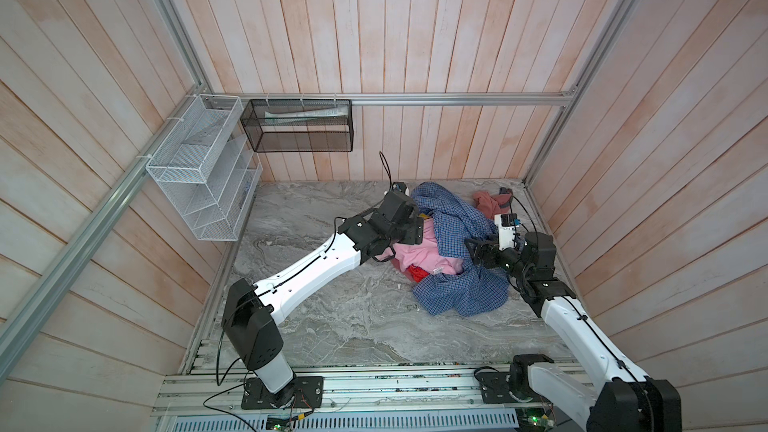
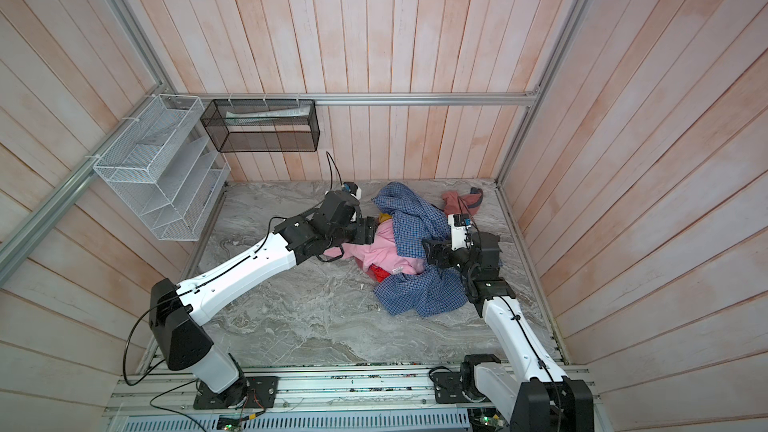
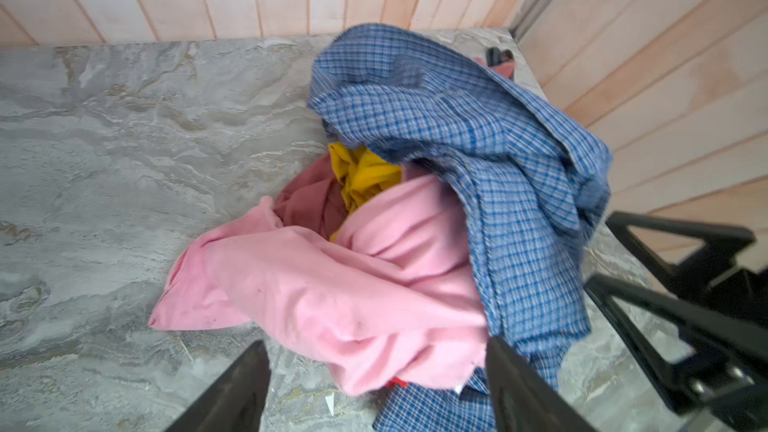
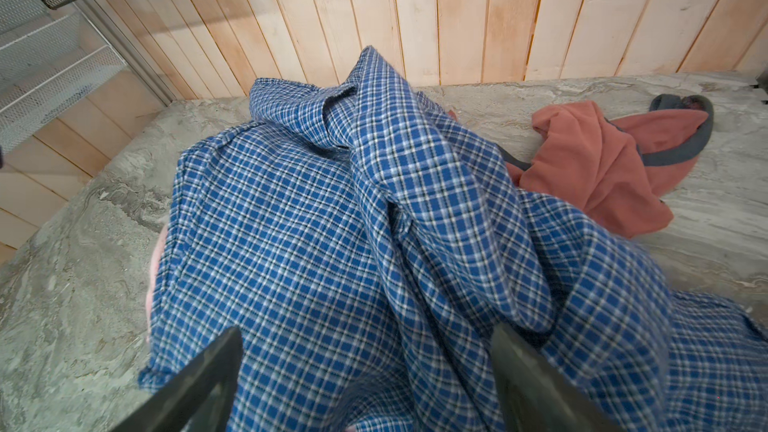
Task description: Pick out a specific cloth from the pile
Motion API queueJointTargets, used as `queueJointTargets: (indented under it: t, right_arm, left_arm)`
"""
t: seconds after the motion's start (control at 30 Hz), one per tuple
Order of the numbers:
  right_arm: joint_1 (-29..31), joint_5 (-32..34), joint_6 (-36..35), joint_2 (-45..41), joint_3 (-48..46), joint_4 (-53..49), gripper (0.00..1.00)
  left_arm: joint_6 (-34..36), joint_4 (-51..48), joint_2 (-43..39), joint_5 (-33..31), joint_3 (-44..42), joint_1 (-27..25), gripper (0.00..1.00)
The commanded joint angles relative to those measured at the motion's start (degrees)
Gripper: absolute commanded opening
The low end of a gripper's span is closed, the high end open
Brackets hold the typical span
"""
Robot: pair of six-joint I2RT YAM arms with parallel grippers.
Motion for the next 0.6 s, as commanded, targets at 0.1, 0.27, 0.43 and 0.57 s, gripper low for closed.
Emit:
queueJointTargets:
  t: [0.1, 0.27, 0.43, 0.57]
  right_arm:
    - [-0.1, 1.1, -1.4, 0.5, 1.5, -1.7, 0.94]
    - [-0.1, 1.0, -1.3, 0.9, 1.7, -1.3, 0.94]
    - [-0.1, 0.9, -0.8, 1.1, 1.7, -1.3, 0.94]
    - [-0.1, 1.4, -0.7, 0.5, 1.3, -1.3, 0.94]
  left_arm:
    - [2.5, 6.0, -4.8, 10.6, -9.9, -1.0, 0.75]
    - [3.8, 6.0, -0.8, 15.7, -10.0, -3.2, 0.69]
    - [2.7, 11.0, 3.5, 19.9, -9.5, -3.6, 0.68]
    - [3.3, 9.8, 7.6, 19.9, -5.8, -3.6, 0.64]
